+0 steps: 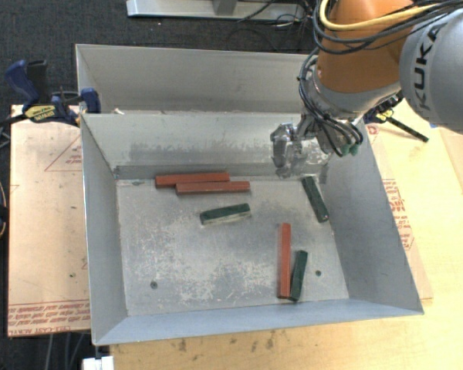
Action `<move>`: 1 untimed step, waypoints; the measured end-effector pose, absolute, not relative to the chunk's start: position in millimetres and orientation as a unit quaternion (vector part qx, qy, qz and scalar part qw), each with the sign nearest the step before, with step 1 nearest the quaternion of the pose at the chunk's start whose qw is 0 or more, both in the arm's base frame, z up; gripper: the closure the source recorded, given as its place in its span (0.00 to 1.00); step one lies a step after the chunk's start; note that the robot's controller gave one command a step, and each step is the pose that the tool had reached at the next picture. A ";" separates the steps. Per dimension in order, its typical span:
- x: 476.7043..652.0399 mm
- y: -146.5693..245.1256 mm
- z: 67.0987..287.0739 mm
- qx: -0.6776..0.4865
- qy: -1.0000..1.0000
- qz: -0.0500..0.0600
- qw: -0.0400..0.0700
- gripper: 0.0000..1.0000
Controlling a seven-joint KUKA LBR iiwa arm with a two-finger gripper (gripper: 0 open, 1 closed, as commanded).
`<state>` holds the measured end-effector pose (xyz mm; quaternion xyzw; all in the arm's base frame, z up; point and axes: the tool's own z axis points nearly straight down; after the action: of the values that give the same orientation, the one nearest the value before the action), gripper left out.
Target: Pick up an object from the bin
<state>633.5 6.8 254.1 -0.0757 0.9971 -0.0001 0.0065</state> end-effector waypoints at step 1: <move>631.9 7.0 249.1 -0.076 0.997 0.000 0.002 1.00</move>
Offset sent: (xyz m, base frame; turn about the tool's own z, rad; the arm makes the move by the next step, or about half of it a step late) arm -0.0186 0.0490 -0.0945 0.0871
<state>631.9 7.0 249.1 -0.0759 0.9971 0.0004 0.0021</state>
